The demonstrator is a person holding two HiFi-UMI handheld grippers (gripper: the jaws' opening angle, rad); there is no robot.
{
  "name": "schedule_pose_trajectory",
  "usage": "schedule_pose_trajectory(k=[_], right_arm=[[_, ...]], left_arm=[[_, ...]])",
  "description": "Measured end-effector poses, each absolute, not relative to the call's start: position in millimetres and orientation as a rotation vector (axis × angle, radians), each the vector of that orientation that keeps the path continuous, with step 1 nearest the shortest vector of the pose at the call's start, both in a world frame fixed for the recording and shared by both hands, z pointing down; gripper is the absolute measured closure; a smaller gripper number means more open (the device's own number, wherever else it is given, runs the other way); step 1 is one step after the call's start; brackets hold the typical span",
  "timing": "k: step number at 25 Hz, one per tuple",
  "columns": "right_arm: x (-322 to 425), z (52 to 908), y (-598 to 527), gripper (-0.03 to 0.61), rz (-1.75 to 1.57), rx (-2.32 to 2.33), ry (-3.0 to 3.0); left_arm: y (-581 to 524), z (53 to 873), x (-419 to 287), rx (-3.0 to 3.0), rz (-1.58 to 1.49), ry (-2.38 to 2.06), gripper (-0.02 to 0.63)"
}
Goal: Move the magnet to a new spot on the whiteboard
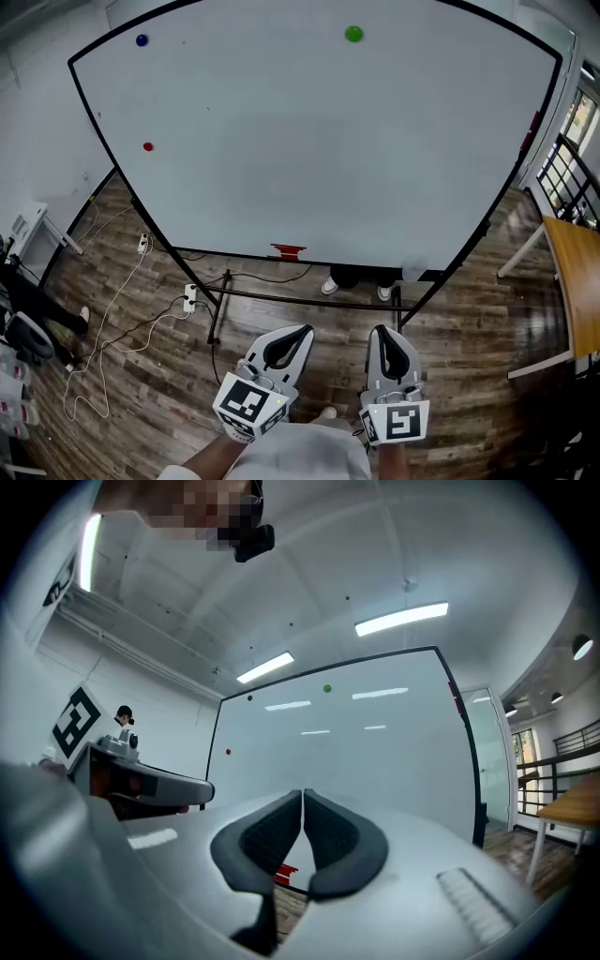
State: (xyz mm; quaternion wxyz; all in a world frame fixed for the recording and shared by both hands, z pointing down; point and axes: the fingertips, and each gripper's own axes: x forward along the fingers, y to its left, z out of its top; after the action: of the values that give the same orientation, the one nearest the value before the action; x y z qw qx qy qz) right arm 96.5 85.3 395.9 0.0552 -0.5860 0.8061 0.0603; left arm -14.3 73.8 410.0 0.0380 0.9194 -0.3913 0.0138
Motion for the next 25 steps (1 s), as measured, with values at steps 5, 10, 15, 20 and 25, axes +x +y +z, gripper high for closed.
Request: schedule_pose_trajectory(k=[5,10,15,20,25], right_arm=[[119,396,74,0.574,0.158,-1.729,2.433],[122,391,62,0.574,0.172,-1.679,2.457],[111,377,41,0.572,0.212,-1.611,2.484],[94,360,3,0.572,0.269,-1.596,2.497],[83,354,-44,0.573,0.287,-1.636,2.483]], left_arm=[[66,409,1,2.813,0.044,-1.234,0.612],[58,405,3,2.788,0.036,-1.292,0.612],[39,396,-1,2.783,0.013,-1.324,0.612],[0,385,-11,2.799,-0.019,-1.320,0.612],[-47,379,-20,2.823,-0.032,-1.282,0.612]])
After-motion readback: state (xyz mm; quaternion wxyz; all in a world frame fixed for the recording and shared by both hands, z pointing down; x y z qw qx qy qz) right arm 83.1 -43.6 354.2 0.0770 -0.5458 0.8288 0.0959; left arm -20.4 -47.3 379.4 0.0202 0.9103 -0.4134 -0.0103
